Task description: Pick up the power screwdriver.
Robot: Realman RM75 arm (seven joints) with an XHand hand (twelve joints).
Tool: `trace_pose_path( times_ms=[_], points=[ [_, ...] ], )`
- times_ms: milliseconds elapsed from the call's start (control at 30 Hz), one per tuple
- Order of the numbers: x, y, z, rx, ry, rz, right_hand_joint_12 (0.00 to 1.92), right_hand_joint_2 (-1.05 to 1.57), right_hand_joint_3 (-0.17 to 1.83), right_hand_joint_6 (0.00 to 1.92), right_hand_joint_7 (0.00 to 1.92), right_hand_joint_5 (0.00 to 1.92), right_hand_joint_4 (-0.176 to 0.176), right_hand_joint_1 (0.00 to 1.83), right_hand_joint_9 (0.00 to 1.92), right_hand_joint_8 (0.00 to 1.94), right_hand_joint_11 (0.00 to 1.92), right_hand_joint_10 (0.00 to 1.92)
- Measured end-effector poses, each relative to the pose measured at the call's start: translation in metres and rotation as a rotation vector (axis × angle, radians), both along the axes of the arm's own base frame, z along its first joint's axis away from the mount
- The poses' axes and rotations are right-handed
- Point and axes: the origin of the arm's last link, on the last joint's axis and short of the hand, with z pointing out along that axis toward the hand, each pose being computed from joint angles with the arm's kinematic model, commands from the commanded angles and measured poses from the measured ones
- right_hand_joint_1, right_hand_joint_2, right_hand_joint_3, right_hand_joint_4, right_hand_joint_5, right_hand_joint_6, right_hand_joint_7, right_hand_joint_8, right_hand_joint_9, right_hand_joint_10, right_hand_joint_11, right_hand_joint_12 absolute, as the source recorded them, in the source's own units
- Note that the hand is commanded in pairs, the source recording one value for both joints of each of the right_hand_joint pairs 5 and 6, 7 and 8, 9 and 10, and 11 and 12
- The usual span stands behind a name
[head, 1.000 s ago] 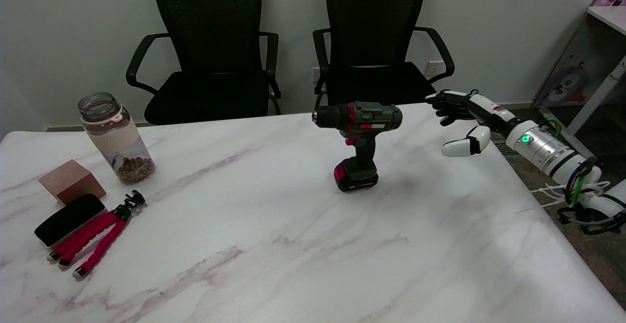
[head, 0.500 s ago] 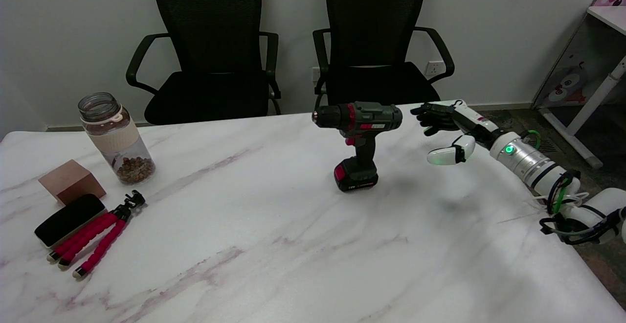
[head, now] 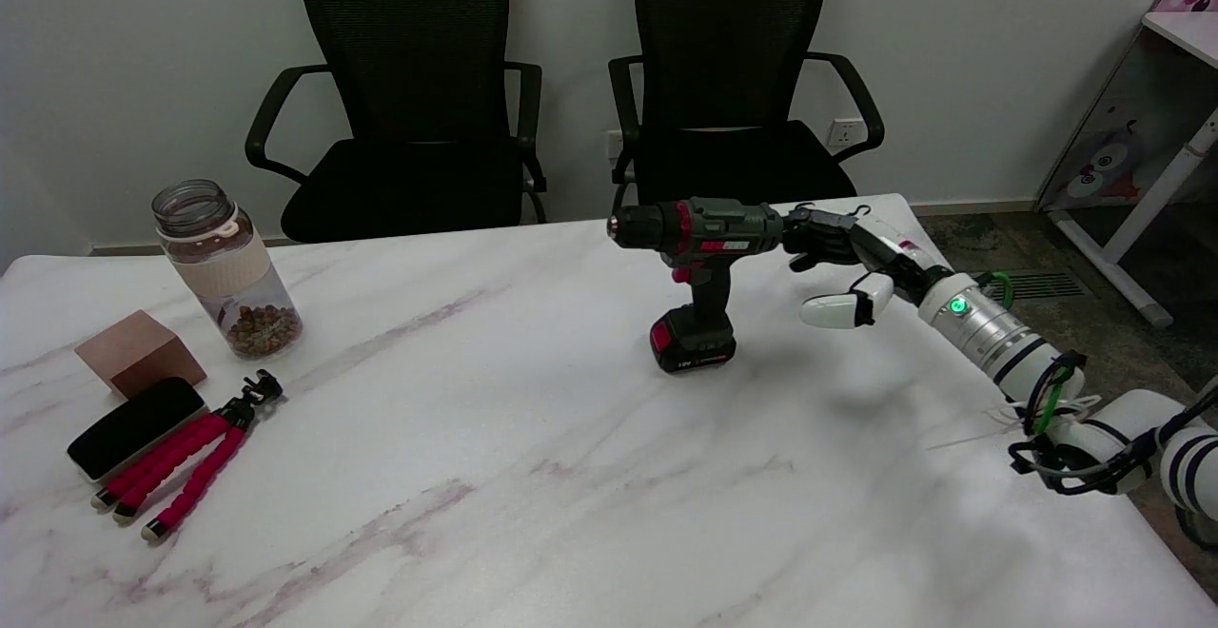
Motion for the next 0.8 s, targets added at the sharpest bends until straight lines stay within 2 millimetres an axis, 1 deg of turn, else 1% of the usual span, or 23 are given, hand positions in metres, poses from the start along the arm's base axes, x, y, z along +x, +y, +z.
trace_pose_path(
  times_ms=[500, 633, 800],
  points=[
    [-0.016, -0.004, -0.033, 0.002, -0.130, 0.050, 0.63, -0.26, 0.93, 0.51, 0.51, 0.51, 0.170, 0.85, 0.46, 0.51, 0.63, 0.46],
    [-0.020, -0.004, -0.040, 0.001, -0.156, 0.057, 0.61, -0.26, 0.93, 0.51, 0.51, 0.51, 0.176, 0.85, 0.45, 0.51, 0.61, 0.45],
    [-0.024, -0.006, -0.049, 0.002, -0.186, 0.063, 0.58, -0.26, 0.93, 0.52, 0.52, 0.52, 0.176, 0.85, 0.44, 0.52, 0.58, 0.44]
  ],
)
